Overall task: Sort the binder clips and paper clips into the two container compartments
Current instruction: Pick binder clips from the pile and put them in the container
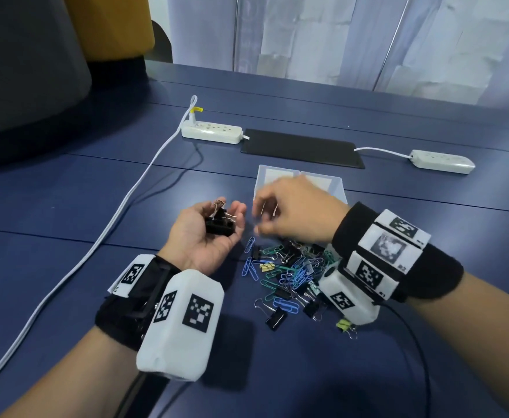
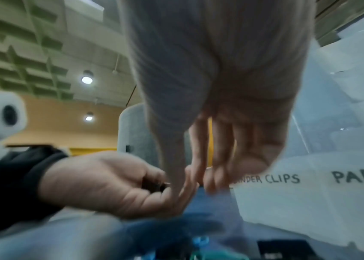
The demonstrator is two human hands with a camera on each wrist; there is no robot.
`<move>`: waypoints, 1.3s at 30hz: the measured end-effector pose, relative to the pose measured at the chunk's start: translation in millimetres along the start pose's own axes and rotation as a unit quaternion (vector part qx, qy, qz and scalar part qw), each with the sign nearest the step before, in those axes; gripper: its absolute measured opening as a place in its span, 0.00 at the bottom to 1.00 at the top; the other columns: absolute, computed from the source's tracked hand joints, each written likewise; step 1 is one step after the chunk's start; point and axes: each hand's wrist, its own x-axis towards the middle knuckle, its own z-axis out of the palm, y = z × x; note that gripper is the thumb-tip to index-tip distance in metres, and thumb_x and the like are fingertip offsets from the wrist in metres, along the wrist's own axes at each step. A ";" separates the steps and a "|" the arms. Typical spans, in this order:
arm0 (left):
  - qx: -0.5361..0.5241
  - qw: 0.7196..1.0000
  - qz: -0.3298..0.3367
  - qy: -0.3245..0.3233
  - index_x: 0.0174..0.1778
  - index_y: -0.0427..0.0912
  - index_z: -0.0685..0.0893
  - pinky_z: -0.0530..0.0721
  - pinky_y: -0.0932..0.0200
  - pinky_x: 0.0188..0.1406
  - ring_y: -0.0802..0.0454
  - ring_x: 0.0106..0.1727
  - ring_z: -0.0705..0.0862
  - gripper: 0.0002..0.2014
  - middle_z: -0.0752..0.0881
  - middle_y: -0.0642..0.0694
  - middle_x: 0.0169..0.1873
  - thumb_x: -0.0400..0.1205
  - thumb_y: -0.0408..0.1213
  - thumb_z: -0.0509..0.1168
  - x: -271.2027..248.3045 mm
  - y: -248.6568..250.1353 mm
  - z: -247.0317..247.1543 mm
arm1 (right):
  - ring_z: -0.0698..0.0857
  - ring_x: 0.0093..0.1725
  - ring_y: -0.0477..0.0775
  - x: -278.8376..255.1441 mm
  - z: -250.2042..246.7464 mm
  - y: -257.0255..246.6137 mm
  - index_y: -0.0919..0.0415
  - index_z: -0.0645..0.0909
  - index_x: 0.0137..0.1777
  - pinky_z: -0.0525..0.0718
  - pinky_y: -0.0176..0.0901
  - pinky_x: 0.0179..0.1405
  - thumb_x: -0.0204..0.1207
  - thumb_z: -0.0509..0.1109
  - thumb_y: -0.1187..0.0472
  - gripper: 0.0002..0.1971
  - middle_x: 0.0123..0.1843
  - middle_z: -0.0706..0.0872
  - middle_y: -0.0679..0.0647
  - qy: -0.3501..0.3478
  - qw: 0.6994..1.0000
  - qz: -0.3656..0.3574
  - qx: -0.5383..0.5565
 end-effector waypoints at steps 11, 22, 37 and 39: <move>0.029 0.999 0.027 -0.010 0.41 0.36 0.79 0.81 0.62 0.39 0.49 0.38 0.83 0.12 0.83 0.40 0.38 0.84 0.32 0.51 -0.6 0.7 0.3 | 0.83 0.37 0.51 -0.5 21.1 -2.6 0.58 0.85 0.45 0.82 0.40 0.39 0.62 0.81 0.57 0.13 0.38 0.86 0.51 -0.079 0.997 0.004 -0.017; 0.085 0.996 0.042 -0.002 0.36 0.34 0.81 0.76 0.69 0.20 0.53 0.21 0.83 0.13 0.85 0.42 0.25 0.81 0.29 0.52 -4.0 -11.6 3.1 | 0.82 0.32 0.44 2.9 -15.2 -1.7 0.57 0.87 0.43 0.83 0.44 0.43 0.61 0.81 0.60 0.10 0.36 0.90 0.53 0.043 0.978 0.028 0.202; 0.046 0.994 -0.069 -0.077 0.31 0.26 0.87 0.81 0.67 0.24 0.47 0.29 0.88 0.21 0.88 0.35 0.35 0.80 0.29 0.52 -20.1 -18.6 16.3 | 0.84 0.34 0.52 3.3 -5.9 7.4 0.70 0.81 0.60 0.83 0.40 0.30 0.79 0.54 0.76 0.17 0.49 0.87 0.67 0.012 0.930 0.152 0.335; 0.030 0.992 -0.078 -0.091 0.40 0.25 0.84 0.79 0.68 0.22 0.47 0.28 0.87 0.16 0.87 0.34 0.34 0.79 0.29 0.52 -23.5 -17.0 18.5 | 0.85 0.28 0.44 1.1 -3.3 5.1 0.79 0.74 0.63 0.82 0.35 0.26 0.75 0.47 0.82 0.21 0.42 0.84 0.61 -0.080 0.892 0.171 0.411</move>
